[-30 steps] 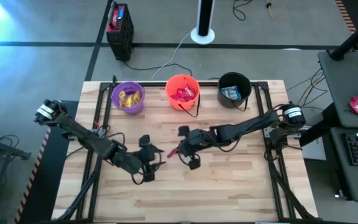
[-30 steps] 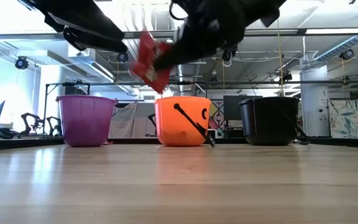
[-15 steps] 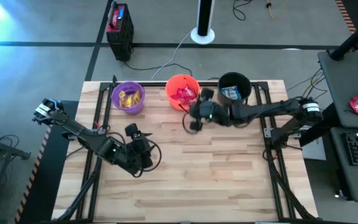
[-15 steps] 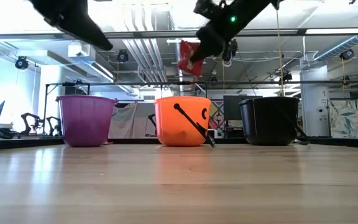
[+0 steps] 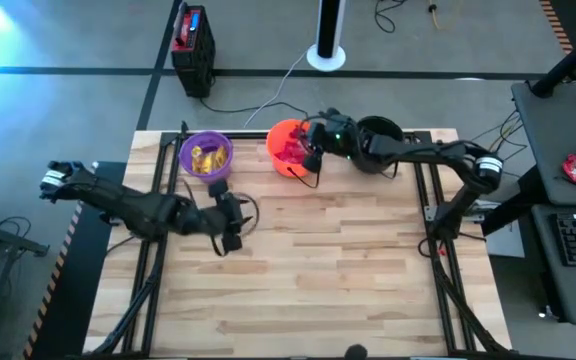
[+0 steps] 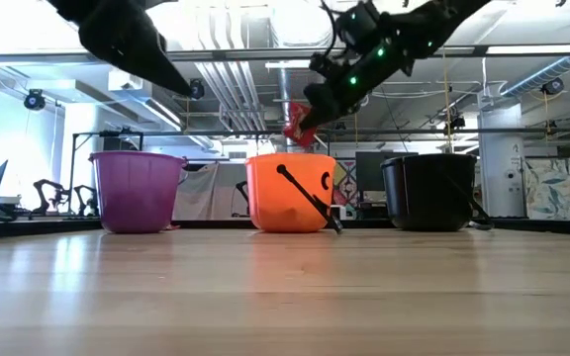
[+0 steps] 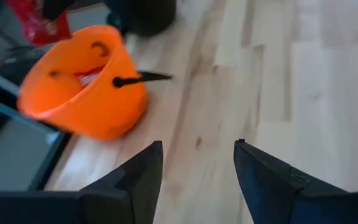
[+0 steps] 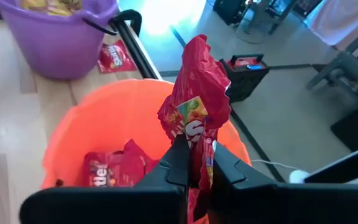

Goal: Sort candy by brand, put in halloween buckets

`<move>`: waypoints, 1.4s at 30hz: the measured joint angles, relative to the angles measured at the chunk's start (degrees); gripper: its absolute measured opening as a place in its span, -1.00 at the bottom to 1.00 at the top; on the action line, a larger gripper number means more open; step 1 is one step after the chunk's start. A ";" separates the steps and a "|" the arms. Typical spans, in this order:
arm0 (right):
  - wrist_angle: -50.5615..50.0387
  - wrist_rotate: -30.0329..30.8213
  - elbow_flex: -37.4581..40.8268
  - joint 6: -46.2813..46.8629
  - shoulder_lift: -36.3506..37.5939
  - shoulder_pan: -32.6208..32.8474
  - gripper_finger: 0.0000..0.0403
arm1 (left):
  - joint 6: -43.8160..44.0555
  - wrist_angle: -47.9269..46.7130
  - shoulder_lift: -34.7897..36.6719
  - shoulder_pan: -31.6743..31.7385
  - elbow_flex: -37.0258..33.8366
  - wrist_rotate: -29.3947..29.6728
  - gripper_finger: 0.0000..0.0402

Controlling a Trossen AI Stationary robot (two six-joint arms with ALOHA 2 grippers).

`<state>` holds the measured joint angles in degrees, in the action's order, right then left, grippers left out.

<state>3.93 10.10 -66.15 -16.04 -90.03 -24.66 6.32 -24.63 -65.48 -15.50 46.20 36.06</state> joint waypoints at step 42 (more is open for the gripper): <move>-12.14 -5.63 0.83 11.62 5.56 5.30 -0.66 | -6.34 -12.27 1.06 38.50 17.37 -17.61 -0.96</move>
<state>-8.21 4.47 -65.32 -4.43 -84.47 -19.36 -0.02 -36.90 -64.42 23.00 63.57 18.45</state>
